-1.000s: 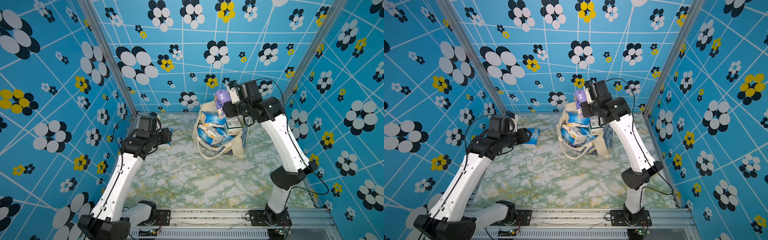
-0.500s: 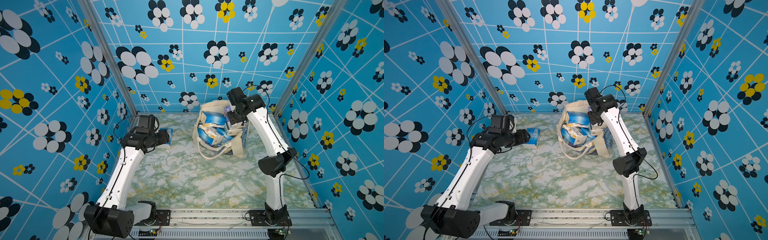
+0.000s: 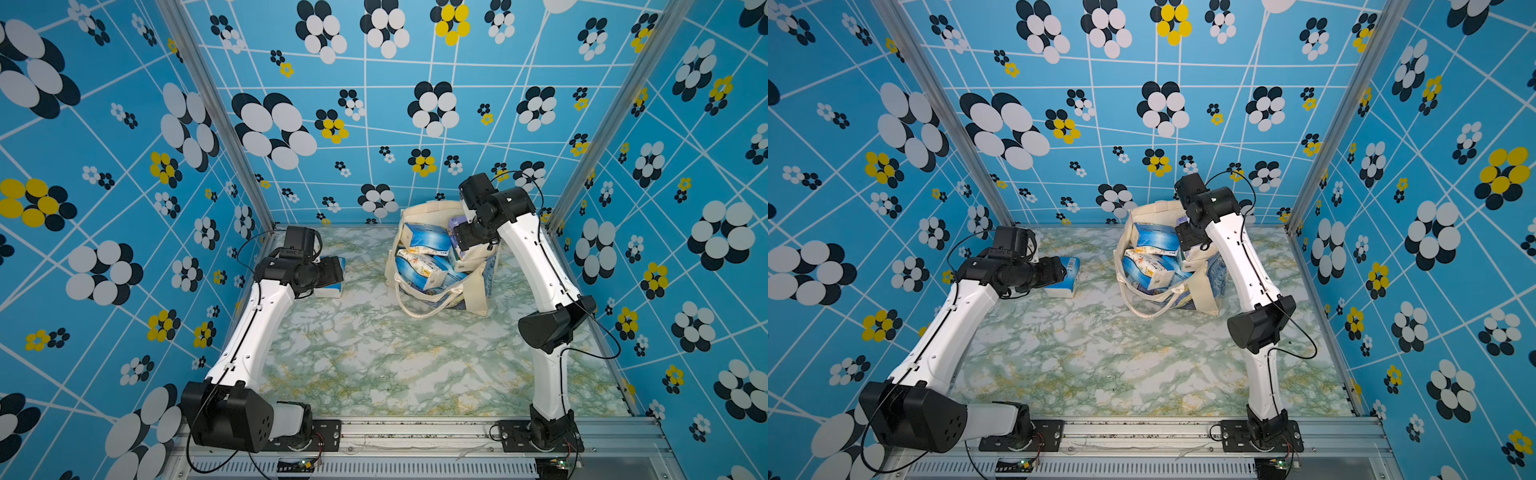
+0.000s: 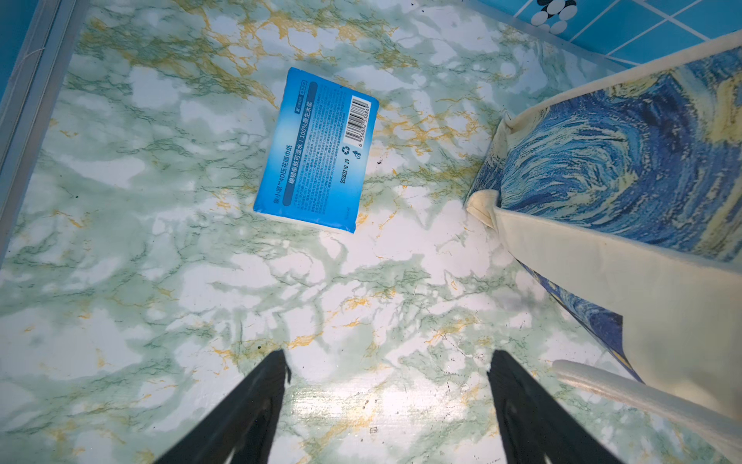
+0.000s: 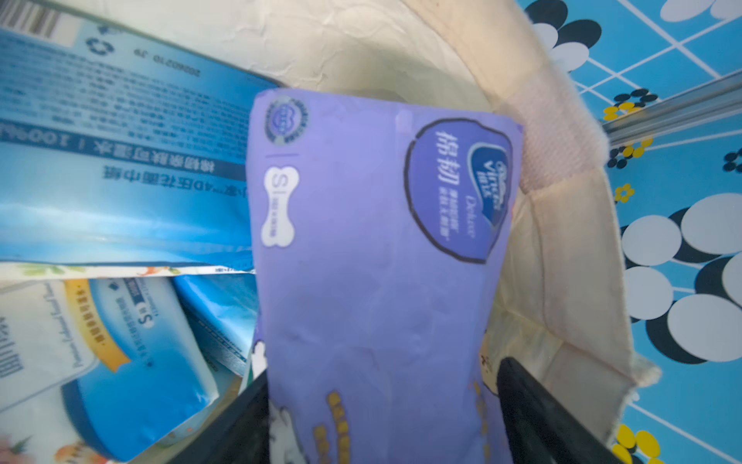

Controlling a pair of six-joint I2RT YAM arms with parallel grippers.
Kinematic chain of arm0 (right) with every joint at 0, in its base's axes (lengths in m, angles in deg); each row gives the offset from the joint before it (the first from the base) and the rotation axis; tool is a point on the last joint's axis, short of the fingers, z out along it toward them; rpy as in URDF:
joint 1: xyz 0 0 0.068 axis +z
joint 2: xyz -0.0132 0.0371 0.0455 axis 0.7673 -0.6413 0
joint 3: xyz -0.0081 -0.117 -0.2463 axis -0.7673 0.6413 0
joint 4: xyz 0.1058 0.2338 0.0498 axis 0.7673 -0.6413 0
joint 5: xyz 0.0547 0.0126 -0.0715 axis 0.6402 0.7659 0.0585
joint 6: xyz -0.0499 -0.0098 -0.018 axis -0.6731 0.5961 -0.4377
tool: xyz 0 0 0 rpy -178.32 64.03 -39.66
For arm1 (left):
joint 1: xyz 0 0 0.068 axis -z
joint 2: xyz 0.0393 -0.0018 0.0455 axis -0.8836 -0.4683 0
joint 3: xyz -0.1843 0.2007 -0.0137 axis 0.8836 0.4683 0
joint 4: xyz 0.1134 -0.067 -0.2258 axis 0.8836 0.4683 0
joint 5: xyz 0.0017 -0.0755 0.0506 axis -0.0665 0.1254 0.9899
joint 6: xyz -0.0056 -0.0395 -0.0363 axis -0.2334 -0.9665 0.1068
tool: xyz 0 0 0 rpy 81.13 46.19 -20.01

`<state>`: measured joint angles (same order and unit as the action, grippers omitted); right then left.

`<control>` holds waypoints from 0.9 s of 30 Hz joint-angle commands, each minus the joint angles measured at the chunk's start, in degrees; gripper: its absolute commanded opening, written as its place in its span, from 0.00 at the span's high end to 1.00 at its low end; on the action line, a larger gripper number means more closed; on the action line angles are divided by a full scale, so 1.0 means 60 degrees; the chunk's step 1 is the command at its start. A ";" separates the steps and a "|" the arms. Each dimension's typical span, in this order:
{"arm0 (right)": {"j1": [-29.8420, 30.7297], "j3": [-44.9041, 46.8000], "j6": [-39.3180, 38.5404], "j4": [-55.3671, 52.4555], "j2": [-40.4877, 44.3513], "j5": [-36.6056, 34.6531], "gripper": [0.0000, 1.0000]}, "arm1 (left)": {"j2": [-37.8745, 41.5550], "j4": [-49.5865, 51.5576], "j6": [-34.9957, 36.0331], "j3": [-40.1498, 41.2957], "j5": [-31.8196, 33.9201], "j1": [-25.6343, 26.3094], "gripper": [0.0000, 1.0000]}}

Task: Put tissues into the canvas bag
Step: Place the pack of facial tissues in the canvas bag, then pick up the pack of facial tissues from the center of the board.

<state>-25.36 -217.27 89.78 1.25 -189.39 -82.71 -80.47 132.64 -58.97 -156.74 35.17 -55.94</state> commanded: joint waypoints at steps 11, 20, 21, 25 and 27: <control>-0.0083 0.1977 0.0586 0.3280 0.3324 0.2299 0.01 | -0.0900 -0.0474 0.0206 0.0686 -0.0346 -0.0523 0.01; -0.0097 0.4966 0.0777 0.4715 0.5354 0.2208 0.01 | -0.2587 -0.0726 0.0592 -0.0011 -0.0223 -0.0918 0.01; -0.0095 0.5157 0.0781 0.4816 0.5516 0.2160 0.01 | -0.2841 -0.0786 0.0651 -0.0179 -0.0197 -0.0919 0.01; -0.0097 0.5655 0.0781 0.5015 0.5925 0.2012 0.01 | -0.3852 -0.0789 0.0921 -0.0894 -0.0226 -0.0963 0.01; -0.0097 0.5770 0.0781 0.5019 0.6029 0.1979 0.01 | -0.4285 -0.0710 0.1120 -0.1293 -0.0161 -0.0978 0.01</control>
<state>-25.62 -183.41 93.74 28.53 -155.62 -69.80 -103.99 128.53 -54.91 -160.87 33.75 -61.30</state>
